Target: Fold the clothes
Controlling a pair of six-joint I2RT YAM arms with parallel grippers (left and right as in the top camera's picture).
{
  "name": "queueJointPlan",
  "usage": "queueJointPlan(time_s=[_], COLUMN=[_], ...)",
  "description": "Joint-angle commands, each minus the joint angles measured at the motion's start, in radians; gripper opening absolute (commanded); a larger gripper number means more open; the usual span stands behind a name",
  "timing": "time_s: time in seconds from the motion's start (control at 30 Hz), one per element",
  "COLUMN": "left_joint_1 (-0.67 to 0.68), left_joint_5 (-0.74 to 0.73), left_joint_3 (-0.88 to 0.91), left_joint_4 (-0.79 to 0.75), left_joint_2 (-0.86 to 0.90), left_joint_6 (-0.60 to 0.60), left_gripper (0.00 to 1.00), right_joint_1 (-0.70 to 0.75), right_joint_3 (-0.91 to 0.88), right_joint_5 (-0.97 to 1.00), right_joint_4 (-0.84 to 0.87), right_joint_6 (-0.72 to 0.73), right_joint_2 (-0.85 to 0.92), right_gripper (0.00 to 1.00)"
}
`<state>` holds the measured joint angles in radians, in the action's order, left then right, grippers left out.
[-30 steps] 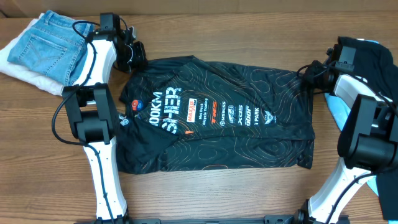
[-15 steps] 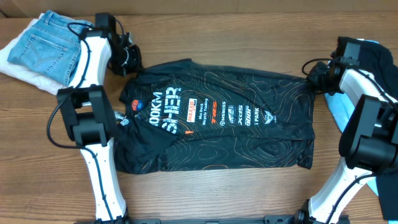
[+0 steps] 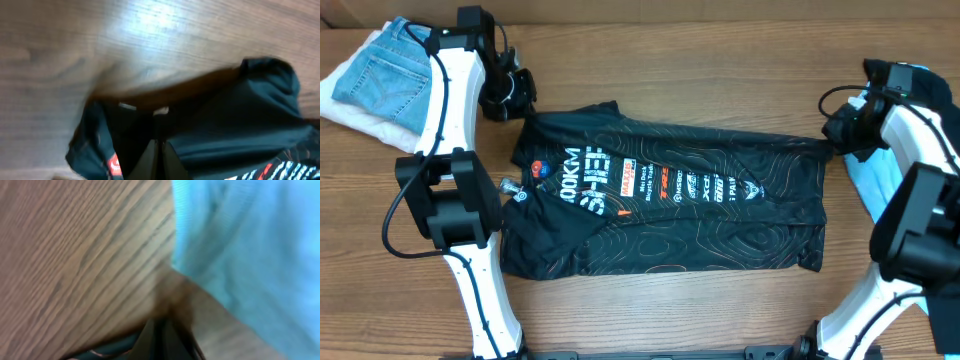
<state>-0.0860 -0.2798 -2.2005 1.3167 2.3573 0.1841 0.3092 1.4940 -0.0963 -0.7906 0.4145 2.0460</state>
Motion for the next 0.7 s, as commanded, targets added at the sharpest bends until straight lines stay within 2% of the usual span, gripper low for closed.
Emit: queueJointPlan(time_s=[0.0,0.33,0.67], left_joint_1=[-0.014,-0.018,-0.021], left_joint_5=[0.029,0.134,0.213], left_joint_3=[-0.013,-0.010,0.031], left_joint_4=[0.050,0.216,0.330], left_joint_2=[-0.016,-0.016,-0.016], left_joint_6=[0.011,0.011,0.010], left_gripper=[0.04,0.04,0.04], right_joint_1=[0.032,0.038,0.040], right_joint_3=[0.030,0.029,0.029], right_joint_5=[0.024,0.024,0.027], right_joint_4=[-0.038,-0.201,-0.287], right_joint_6=[0.059,0.070,0.081], right_joint_2=[-0.085,-0.129,-0.129], right_gripper=[0.04,0.04,0.04])
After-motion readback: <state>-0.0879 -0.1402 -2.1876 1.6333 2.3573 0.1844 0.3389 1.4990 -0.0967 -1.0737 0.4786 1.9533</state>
